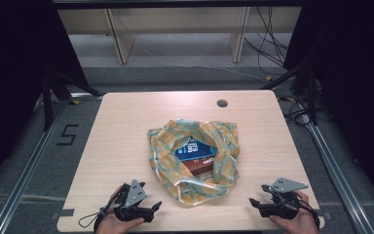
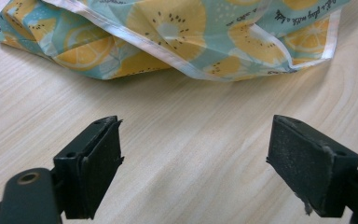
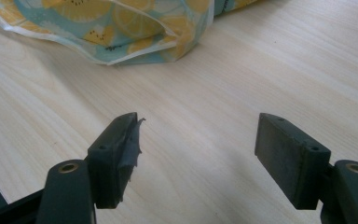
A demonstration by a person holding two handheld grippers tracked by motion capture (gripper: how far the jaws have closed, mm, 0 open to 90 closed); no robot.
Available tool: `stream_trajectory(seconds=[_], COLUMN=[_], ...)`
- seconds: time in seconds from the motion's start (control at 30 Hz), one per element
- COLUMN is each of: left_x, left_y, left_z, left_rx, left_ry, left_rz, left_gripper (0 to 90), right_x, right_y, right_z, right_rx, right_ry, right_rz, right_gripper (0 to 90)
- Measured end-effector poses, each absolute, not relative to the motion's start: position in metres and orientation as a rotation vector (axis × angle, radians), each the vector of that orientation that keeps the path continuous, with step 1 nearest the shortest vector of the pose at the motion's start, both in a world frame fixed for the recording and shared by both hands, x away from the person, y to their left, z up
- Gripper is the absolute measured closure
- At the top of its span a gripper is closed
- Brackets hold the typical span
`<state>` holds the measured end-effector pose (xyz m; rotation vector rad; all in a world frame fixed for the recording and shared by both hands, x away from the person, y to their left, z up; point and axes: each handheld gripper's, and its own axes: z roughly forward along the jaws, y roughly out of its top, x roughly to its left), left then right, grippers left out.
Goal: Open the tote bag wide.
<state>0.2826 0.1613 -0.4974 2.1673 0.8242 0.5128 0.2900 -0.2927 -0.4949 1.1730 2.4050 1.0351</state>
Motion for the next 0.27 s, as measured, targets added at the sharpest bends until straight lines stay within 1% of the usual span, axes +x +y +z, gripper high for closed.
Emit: stream_trajectory(seconds=[0.03, 0.2, 0.27], left_x=[0.2829, 0.2866, 0.2881], left_y=[0.1601, 0.1652, 0.1652], left_z=[-0.4988, -0.4988, -0.501], left_rx=[2.141, 2.181, 2.138], left_ry=[0.838, 0.835, 0.863], left_rz=[0.512, 0.519, 0.507], left_gripper=[16.4, 16.4, 16.4], right_x=[0.2914, 0.2933, 0.2926], right_y=[-0.2935, -0.2941, -0.2948], right_z=[-0.4953, -0.4959, -0.4954], right_rx=[1.142, 1.117, 1.146], right_ry=[2.411, 2.424, 2.413], right_rz=[1.034, 1.031, 1.012], right_gripper=[31.5, 31.2, 31.0])
